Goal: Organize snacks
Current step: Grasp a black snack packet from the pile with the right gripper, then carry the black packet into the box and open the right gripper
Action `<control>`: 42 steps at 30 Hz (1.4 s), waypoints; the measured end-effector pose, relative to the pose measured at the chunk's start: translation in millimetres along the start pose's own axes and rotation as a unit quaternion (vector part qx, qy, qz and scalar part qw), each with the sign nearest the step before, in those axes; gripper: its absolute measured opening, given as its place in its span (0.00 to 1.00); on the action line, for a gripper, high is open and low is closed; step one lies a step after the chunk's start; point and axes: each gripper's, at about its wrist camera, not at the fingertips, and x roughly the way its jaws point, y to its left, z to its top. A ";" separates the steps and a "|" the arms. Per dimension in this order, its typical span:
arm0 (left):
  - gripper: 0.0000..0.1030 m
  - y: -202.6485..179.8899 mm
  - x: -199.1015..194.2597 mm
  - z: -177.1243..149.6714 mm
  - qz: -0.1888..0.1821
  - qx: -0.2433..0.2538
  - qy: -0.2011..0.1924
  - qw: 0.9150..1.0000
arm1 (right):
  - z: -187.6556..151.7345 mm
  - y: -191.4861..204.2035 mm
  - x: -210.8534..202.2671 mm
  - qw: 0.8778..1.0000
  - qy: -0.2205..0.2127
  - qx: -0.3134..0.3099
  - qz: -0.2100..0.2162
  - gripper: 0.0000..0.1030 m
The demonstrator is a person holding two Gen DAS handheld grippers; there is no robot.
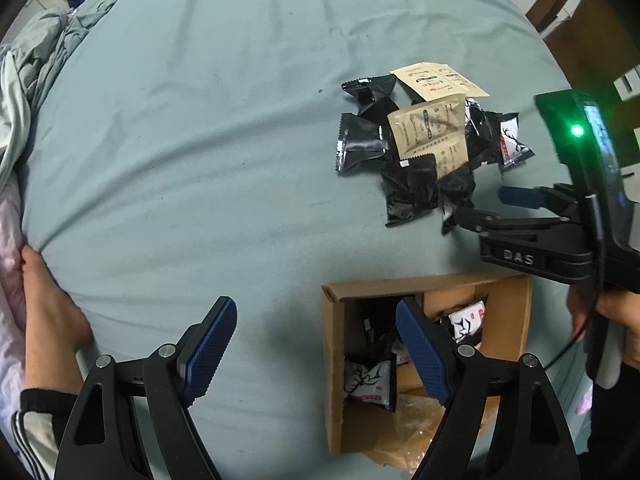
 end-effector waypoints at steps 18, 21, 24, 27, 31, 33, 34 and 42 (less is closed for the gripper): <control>0.80 -28.2 34.4 34.6 -0.032 -0.020 0.019 0.999 | 3.0 -23.3 -31.1 0.994 -0.097 0.011 0.046 0.15; 0.80 -40.4 43.3 47.7 -0.034 -0.017 0.012 0.999 | -9.1 -39.6 -44.2 0.992 -0.107 0.026 0.057 0.15; 0.80 -50.0 55.4 59.6 -0.027 -0.020 0.016 0.999 | -21.0 -49.5 -54.9 0.992 -0.113 0.031 0.055 0.15; 0.80 -55.4 68.4 68.3 -0.031 -0.031 0.023 0.999 | -29.8 -53.0 -62.9 0.992 -0.115 0.030 0.049 0.15; 0.78 -59.4 89.5 76.0 -0.045 -0.036 0.052 0.997 | -38.4 -58.0 -69.1 0.992 -0.116 0.027 0.049 0.15; 0.68 -59.1 97.5 79.1 -0.060 -0.035 0.069 0.995 | -44.2 -61.5 -74.2 0.992 -0.116 0.028 0.046 0.15; 0.51 -58.9 100.1 80.3 -0.067 -0.032 0.073 0.995 | -46.7 -63.5 -75.4 0.992 -0.117 0.028 0.042 0.15; 0.45 -61.8 64.6 76.5 -0.093 0.022 0.031 0.995 | -57.7 -76.4 -103.7 0.990 -0.125 0.050 0.036 0.15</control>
